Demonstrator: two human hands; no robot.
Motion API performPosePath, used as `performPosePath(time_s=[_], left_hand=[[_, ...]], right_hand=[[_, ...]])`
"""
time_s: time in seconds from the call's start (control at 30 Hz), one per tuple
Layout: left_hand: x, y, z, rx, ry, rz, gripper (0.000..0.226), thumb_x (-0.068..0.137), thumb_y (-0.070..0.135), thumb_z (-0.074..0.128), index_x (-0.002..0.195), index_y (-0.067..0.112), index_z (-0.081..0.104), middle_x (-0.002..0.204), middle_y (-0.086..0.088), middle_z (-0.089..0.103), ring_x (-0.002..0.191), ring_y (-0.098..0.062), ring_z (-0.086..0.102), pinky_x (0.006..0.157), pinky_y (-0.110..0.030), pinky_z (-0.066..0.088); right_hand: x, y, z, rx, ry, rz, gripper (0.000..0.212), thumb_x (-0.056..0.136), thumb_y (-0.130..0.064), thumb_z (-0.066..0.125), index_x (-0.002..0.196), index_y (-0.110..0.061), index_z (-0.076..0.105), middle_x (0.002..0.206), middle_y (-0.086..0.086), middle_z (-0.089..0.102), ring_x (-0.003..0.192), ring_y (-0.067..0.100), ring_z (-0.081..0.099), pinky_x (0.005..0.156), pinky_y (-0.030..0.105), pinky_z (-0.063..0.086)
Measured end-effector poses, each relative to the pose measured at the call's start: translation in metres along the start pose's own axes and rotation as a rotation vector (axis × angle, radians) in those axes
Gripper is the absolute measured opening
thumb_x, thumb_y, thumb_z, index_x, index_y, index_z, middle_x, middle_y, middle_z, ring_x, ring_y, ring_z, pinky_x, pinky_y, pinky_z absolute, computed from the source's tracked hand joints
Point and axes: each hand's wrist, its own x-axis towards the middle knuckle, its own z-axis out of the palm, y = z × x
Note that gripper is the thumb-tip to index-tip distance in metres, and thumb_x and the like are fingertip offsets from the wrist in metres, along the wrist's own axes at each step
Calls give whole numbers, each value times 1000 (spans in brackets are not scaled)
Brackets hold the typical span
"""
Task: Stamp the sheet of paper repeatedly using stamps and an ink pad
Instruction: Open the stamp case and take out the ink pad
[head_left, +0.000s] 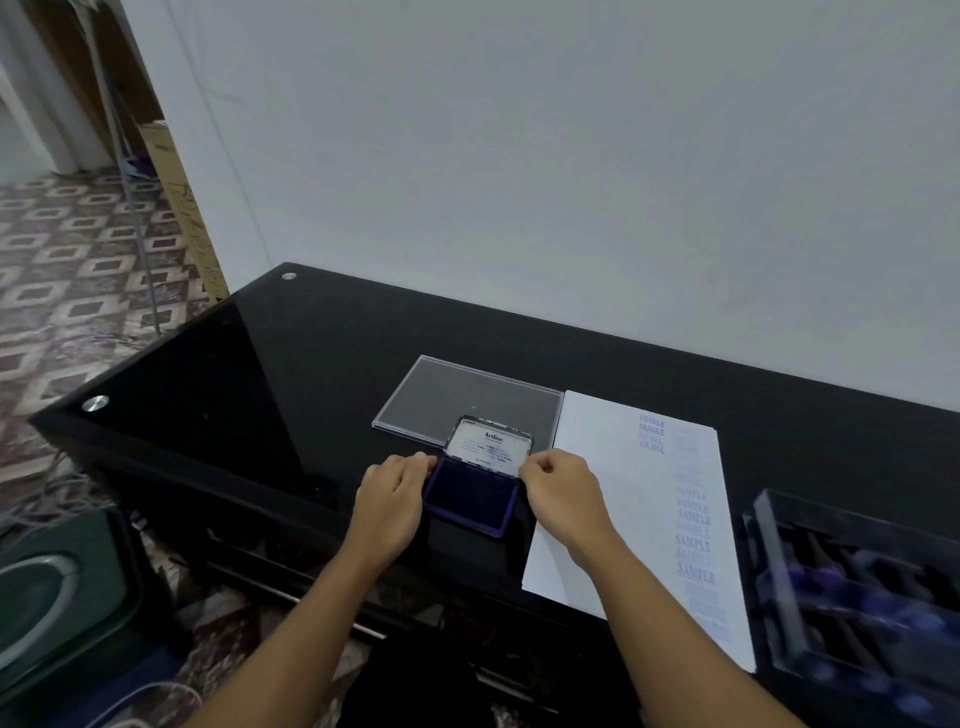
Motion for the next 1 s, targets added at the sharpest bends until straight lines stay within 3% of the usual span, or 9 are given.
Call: performPosePath(time_s=[0.1,0.27,0.37,0.47,0.67,0.77,0.9,1.0], left_hand=[[-4,4,2,45,-3,40,43,95,50,30,83,38,70,93,10,64,102,-11,55,94,-44,46],[-5,7,5,137,28,80,47,104,28,34,86,0,67,83,-1,61,92,-2,47,81,-35,37],[-5,4,4,155,50,100,49,102,34,33,84,3,66,83,0,62,91,-6,49,81,-38,42],[-7,8,4,153,43,78,41,104,30,36,92,8,69,91,11,56,97,-10,46,85,-35,37],[-9,10,2,190,18,63,41,104,28,35,95,4,67,90,10,58,99,-15,47,87,-37,37],[-10,18,0,216,22,41,35,102,27,39,93,9,68,92,7,59,97,-14,50,86,-38,40],[-15,32,2,263,59,11,18,96,29,48,98,24,66,103,7,61,99,-15,57,90,-42,51],[-28,55,15,272,67,71,14,95,28,52,101,27,64,99,11,59,102,-16,58,92,-43,51]], right_hand=[[-2,3,2,-6,-17,-11,21,98,-15,48,95,-8,68,87,5,71,69,11,59,60,24,46],[-6,8,5,-19,-26,-24,18,100,-15,49,102,-9,65,97,-1,70,87,15,65,68,29,56],[-9,8,5,-30,-36,-43,16,102,-16,48,106,-14,63,110,-1,68,93,13,61,57,14,46],[-10,9,3,-32,-48,-53,16,103,-16,48,108,-16,63,115,0,67,97,14,59,56,10,42],[-15,11,-4,-77,-50,-109,18,102,-12,47,109,-15,64,102,-6,64,78,1,55,55,8,43],[-20,14,-13,-86,-51,-135,20,102,-11,47,109,-15,65,99,-10,59,86,5,55,54,5,41],[-28,19,-30,-86,-45,-148,21,101,-14,50,113,-16,67,107,-7,61,93,6,55,66,8,39],[-38,27,-48,-66,-28,-150,23,101,-16,50,115,-17,68,114,-7,65,102,8,57,78,16,41]])
